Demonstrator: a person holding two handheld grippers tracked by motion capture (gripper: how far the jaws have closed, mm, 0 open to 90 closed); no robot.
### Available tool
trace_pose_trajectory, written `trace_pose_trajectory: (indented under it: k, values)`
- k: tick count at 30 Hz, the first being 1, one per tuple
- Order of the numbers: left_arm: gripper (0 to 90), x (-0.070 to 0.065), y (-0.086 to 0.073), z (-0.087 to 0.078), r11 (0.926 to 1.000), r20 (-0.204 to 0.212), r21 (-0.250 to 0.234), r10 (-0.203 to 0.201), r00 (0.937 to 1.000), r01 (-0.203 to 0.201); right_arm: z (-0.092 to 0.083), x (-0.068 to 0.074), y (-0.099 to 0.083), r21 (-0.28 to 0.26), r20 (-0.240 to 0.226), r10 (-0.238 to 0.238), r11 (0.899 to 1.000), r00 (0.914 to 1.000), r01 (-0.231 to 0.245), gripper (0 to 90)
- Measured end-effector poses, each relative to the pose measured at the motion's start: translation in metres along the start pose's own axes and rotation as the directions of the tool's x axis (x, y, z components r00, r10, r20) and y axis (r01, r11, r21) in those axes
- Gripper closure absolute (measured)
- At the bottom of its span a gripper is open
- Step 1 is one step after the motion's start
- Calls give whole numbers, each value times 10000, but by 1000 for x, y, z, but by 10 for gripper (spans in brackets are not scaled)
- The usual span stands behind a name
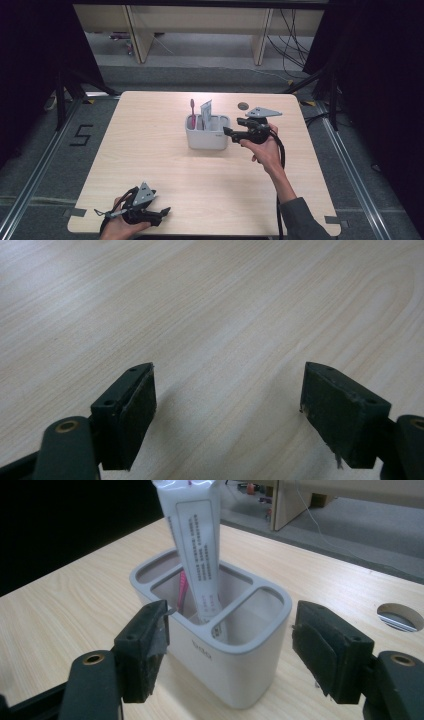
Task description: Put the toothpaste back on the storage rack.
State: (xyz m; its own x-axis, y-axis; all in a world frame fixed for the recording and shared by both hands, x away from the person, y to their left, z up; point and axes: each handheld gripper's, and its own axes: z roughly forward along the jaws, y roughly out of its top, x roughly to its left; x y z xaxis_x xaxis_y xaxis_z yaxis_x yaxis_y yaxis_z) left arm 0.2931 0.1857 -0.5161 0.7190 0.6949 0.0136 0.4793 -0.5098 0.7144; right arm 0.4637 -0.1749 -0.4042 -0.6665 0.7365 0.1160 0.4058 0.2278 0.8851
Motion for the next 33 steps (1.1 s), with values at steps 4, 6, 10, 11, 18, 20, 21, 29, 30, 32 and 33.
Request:
trace_pose_trajectory:
  k: [4,6,10,11,18,20,21,29,30,32,33]
  values:
    - [207,0,0,1,9999,-81,-119,-125,9999,124,-7,-1,-2,11,83,-3,10000,10000,3,307]
    - [206,0,0,0,10000,-42,-67,-60,10000,60,-8,-2,-4,-139,37,60,9999,10000,-60,306]
    - [205,0,0,1,9998,-58,-107,-143,9999,142,-13,-5,-5,-182,42,-109,9998,9999,109,306]
    - [205,1,0,0,10000,-95,6,-11,10000,12,-15,-4,-6,-139,107,61,9999,9999,-60,304]
    - [205,-1,0,1,9999,-63,-100,-139,9999,138,-22,-8,-13,-80,59,128,9999,9999,-127,301]
    - [205,-1,-1,-1,9999,-42,-52,-90,10000,90,-24,-9,-14,-14,99,138,9999,9999,-138,300]
    - [205,-1,-1,0,9999,-24,-114,-118,9999,117,-25,-9,-16,19,231,80,10000,9997,-80,299]
    - [205,-1,-1,0,9996,-138,-193,-195,9997,193,-33,-11,-25,-5,317,17,10000,9995,-17,298]
    - [205,-1,-1,0,9995,-111,-208,-219,9997,217,-34,-10,-26,42,191,246,9997,9995,-247,298]
    - [205,0,0,-1,10000,-106,-55,-44,9999,44,-35,-11,-28,22,247,63,10000,9997,-63,297]
    - [205,-1,0,-1,9999,-134,-105,-125,9998,124,-37,-9,-29,133,317,365,9992,9988,-370,295]
